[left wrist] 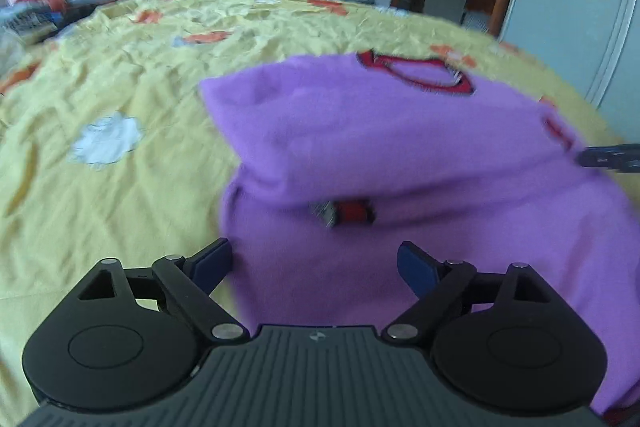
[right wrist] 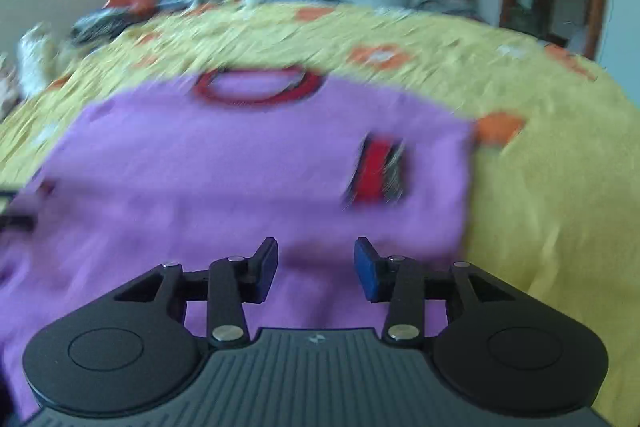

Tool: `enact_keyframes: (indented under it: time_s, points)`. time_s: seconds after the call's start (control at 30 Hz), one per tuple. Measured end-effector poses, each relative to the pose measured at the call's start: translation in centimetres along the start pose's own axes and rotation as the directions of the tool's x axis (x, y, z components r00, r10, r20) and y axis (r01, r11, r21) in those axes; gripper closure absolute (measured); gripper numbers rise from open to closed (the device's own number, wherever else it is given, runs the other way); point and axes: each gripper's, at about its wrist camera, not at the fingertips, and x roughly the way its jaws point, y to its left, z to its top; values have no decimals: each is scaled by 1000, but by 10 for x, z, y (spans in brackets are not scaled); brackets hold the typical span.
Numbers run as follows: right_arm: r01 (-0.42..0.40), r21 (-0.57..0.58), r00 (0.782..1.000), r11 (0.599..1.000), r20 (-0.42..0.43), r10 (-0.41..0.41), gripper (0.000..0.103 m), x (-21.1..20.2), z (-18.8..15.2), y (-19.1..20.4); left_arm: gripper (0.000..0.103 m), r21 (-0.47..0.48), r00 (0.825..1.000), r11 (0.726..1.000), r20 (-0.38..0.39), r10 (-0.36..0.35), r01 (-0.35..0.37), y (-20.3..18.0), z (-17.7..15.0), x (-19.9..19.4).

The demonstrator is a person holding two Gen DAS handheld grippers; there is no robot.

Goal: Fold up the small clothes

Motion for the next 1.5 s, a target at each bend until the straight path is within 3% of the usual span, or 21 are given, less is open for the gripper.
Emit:
enact_keyframes:
  time_s: [0.03, 0.2, 0.3, 0.37, 0.47, 0.63, 0.67, 0.77, 0.87, 0.97, 1.07, 1.13, 1.17, 1.23, 1.3, 1.4, 1.5]
  points:
    - [24, -23, 1000, 999, -11, -24, 62, -4, -13, 6, 12, 7, 1000, 1000, 1, 6, -6, -1, -6, -5]
    - [42, -43, 999, 998, 31, -40, 40, -56, -71, 0, 8, 2, 1000, 1000, -19, 20, -20, 5, -33, -33]
    - [62, -49, 998, 997, -5, -62, 30, -82, -92, -9, 9, -22, 1000, 1000, -18, 16, -17, 13, -47, -52]
    - [32, 11, 999, 999, -44, -31, 30, -95, -98, -22, 10, -65, 1000, 998, -2, -19, 19, 21, -56, -63]
    - [16, 96, 1000, 995, 12, -17, 30, -114, -106, -38, 11, -135, 996, 987, 9, -92, 92, 33, -64, -72]
    - [-107, 247, 994, 963, 63, 95, 31, -107, -112, -60, 12, -170, 974, 959, 20, -225, 225, 28, -77, -67]
    - [-137, 255, 990, 957, 78, 121, 33, -105, -112, -59, 12, -185, 969, 951, 21, -247, 246, 26, -80, -63]
    - [-245, 273, 969, 930, 91, 228, 59, -98, -113, -51, 15, -232, 955, 928, 11, -298, 292, 24, -85, -52]
    - [-277, 283, 961, 918, 98, 259, 59, -98, -116, -48, 18, -256, 948, 918, -10, -317, 304, 24, -92, -47]
    - [-343, 345, 939, 874, 125, 320, 58, -101, -126, -55, 9, -298, 948, 906, -2, -317, 302, 30, -102, -44]
    - [-377, 347, 926, 858, 157, 343, 59, -101, -133, -52, 26, -329, 931, 877, 13, -366, 350, 34, -105, -40]
    - [-372, 359, 928, 856, 148, 341, 76, -98, -131, -50, 50, -333, 913, 860, 7, -408, 387, 33, -103, -37]
    - [-358, 371, 934, 857, 126, 335, 98, -95, -129, -49, 56, -326, 908, 858, 4, -419, 397, 31, -102, -38]
    - [-348, 356, 938, 867, 136, 320, 97, -96, -129, -43, 79, -313, 909, 864, -3, -417, 395, 28, -100, -41]
    - [-351, 327, 936, 878, 160, 314, 98, -103, -126, -36, 91, -300, 912, 869, 8, -410, 394, 27, -98, -46]
    - [-408, 338, 909, 848, 238, 343, 99, -116, -118, -35, 94, -301, 907, 859, 55, -419, 415, 25, -93, -58]
    - [-460, 368, 880, 808, 306, 362, 99, -126, -108, -41, 95, -331, 880, 817, 120, -460, 472, 28, -81, -67]
